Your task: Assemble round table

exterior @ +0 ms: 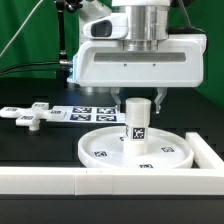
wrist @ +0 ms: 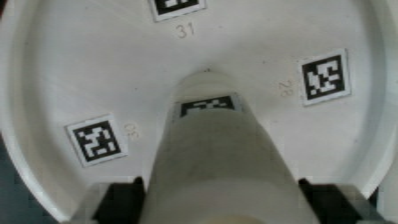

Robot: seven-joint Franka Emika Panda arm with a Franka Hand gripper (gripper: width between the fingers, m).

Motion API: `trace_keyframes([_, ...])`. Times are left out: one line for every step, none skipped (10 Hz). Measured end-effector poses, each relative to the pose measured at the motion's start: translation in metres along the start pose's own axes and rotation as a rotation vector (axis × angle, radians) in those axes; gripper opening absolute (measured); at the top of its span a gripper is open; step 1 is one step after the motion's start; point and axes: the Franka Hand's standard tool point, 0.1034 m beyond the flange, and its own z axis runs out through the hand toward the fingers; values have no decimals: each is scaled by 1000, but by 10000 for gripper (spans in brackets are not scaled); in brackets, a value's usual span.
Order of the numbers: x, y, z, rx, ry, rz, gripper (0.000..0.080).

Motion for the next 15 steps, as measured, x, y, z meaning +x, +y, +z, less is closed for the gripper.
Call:
trace_keyframes([0,1,0,9,1,107,409])
trace_keyframes([-1,2,0,25,2,245,409])
trace_keyframes([-2,2,0,31,-2,331,409])
trace_keyframes([-2,2,0,37,-6,439,409])
trace_keyframes([-3,1,0,41,-10,533,409])
trace_keyframes([-3,1,1,44,-14,640,409])
trace_keyframes([-3,1,1,52,-23,771,409])
trace_keyframes([-3,0,1,63,-33,879,409])
trace_keyframes([-3,-2,1,66,-38,980,409])
trace_keyframes([-4,-3,0,69,-46,1133,409])
trace_keyframes([-3,-4,0,73,-50,1195,409])
trace_keyframes([-3,-4,0,78,-54,1230,409])
trace_keyframes([-3,-4,1,78,-53,1191,484])
trace_keyframes([-4,-4,1,79,-52,1141,484])
trace_keyframes([-4,-3,1,78,-48,1053,595])
